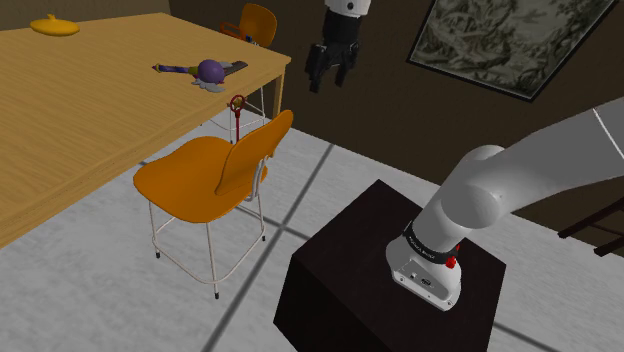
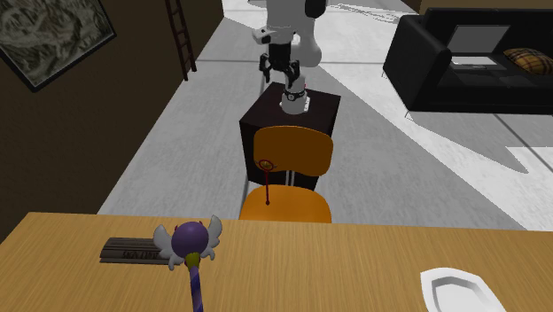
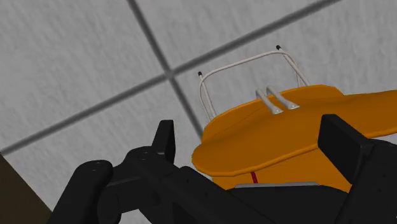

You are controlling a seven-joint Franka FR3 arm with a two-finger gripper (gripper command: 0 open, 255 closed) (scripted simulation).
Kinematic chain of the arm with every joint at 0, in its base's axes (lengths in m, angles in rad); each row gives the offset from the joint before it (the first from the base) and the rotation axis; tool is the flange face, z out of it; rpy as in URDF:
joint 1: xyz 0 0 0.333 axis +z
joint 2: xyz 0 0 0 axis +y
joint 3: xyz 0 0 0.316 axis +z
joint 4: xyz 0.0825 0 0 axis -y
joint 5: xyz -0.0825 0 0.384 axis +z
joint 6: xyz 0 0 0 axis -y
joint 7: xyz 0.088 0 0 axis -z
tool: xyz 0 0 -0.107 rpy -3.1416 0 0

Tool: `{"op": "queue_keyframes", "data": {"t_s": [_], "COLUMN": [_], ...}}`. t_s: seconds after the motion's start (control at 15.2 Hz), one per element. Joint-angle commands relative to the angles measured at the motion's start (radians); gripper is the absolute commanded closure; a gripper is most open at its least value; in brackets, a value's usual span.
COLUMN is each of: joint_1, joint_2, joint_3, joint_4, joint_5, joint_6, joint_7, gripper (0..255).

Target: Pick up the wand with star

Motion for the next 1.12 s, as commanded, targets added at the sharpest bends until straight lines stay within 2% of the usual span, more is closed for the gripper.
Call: {"op": "queue_keyframes", "data": {"t_s": [0.0, 0.26, 0.53, 0.79, 1.06], "joint_1": [-0.004, -0.017, -0.025, -0.013, 0.029], "joint_2": [0.076, 0.223, 0.383, 0.552, 0.729], "joint_3": [0.040, 0.111, 0.169, 0.204, 0.207], "joint_4": [0.035, 0.116, 0.223, 0.358, 0.522], "joint_5": [-0.033, -0.125, -0.250, -0.397, -0.545], "joint_6": [0.053, 0.129, 0.170, 0.172, 0.138], "joint_7": [0.047, 0.149, 0.265, 0.383, 0.483], "gripper": [0, 0, 0, 0, 0]}}
